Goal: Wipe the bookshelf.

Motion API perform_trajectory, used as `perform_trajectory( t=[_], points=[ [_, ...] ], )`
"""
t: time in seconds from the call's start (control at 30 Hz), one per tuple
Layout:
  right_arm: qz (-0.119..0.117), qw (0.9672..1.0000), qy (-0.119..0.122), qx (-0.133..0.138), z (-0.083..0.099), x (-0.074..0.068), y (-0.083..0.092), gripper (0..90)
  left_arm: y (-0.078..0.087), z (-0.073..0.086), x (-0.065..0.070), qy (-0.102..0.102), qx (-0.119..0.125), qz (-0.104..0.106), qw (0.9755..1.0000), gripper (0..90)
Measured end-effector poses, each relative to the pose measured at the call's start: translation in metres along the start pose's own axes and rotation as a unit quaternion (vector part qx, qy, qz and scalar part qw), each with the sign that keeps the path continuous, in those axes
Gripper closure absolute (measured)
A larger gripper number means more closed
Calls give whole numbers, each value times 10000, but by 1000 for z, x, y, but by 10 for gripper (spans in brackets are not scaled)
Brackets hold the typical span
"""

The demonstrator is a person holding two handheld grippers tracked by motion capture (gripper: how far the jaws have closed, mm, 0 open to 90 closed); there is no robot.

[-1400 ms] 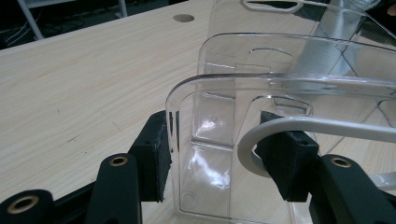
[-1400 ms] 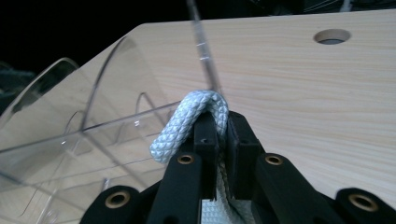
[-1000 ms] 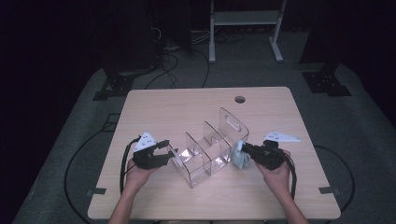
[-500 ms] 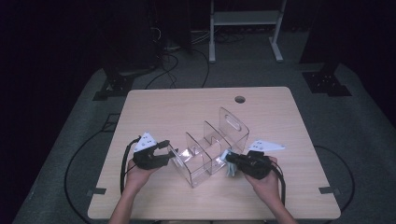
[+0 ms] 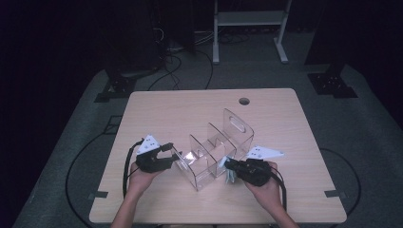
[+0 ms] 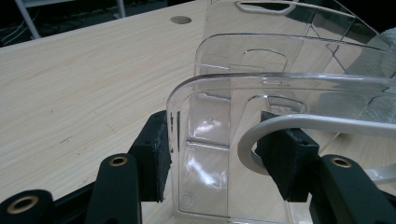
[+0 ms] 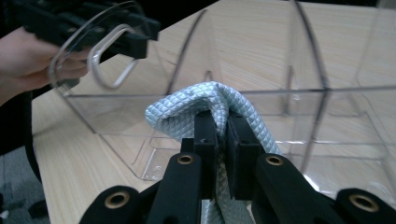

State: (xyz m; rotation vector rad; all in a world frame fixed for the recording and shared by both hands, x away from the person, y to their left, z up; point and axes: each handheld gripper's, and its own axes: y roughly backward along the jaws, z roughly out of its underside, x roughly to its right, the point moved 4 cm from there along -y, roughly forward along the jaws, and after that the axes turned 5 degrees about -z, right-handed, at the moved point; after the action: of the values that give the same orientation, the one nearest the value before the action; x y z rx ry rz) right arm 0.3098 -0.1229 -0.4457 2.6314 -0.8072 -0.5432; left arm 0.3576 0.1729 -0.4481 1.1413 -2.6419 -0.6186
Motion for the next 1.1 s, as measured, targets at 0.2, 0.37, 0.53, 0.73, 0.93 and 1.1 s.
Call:
perform_trajectory(
  t=[0.2,0.37,0.53,0.73,0.93,1.1],
  points=[
    [306,9987,-366,160,-2,30,13,837,-2,-1,3,9,21,36,10000,459],
    [140,9997,-200,77,0,16,6,836,-2,-1,4,45,37,3,10000,458],
    [-69,10000,18,-56,0,0,0,837,-2,-1,3,34,26,33,10000,457],
    [224,9993,-279,73,0,20,9,838,-2,-1,6,13,31,32,10000,457],
    [-207,9997,-36,-98,3,-9,-7,837,-2,-1,4,46,30,10,10000,456],
    [76,9999,-107,17,0,8,4,838,-3,-1,6,48,23,47,10000,457]
  ],
)
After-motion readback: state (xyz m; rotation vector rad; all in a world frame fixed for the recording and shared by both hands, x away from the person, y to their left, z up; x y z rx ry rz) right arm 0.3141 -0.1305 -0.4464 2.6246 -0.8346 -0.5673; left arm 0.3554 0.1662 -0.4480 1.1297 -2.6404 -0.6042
